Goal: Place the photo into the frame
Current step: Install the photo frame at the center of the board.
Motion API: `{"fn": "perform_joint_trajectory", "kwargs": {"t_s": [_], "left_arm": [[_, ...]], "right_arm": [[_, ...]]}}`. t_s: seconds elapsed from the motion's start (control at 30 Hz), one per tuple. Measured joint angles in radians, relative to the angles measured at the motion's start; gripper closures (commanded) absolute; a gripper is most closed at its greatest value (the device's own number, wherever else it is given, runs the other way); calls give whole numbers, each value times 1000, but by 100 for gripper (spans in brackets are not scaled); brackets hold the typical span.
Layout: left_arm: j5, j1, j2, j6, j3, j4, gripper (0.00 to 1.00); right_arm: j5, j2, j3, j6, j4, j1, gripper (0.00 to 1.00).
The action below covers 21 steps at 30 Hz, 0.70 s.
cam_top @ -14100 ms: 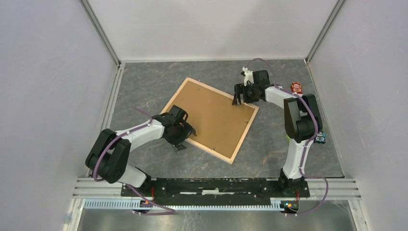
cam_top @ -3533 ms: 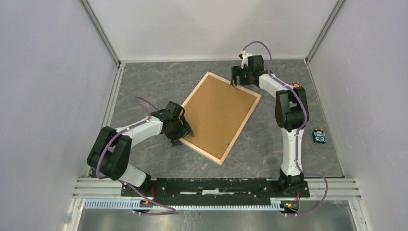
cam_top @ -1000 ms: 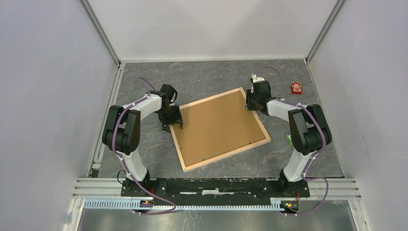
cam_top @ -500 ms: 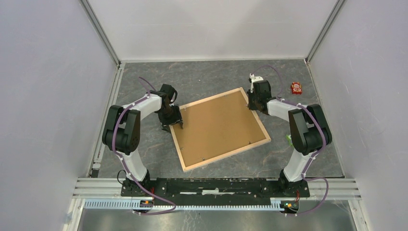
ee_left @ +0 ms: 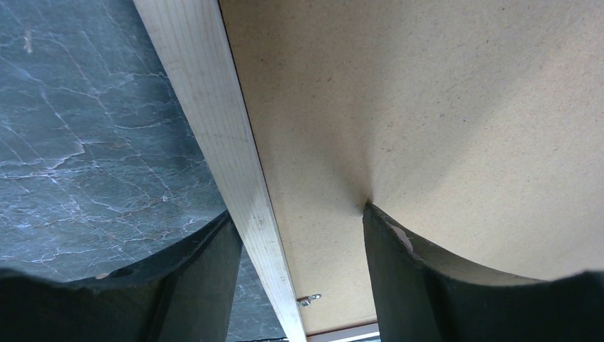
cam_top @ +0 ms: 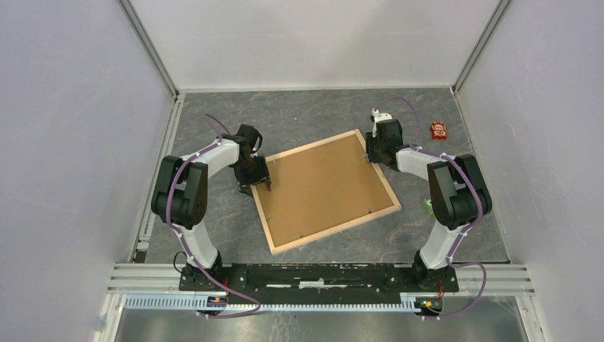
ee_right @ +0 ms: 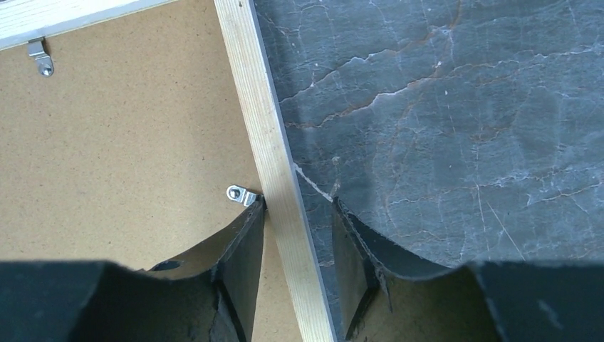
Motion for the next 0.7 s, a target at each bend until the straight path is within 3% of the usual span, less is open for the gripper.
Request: {"fn": "perform_joint_trajectory", "kwargs": {"t_s": [0.23, 0.57, 0.63, 0.7], "left_arm": [[0, 0, 0, 0, 0, 0, 32], [10, 0, -1, 6, -1, 8, 30], [10, 0, -4, 15, -2, 19, 28], [10, 0, -9, 29, -3, 31, 26]], "right_arm": [[0, 3, 0, 0, 5, 0, 58], [13, 11, -4, 6, 45, 2, 99], [13, 14, -20, 6, 88, 2, 99], [13, 12, -35, 7, 120, 2, 87]]}}
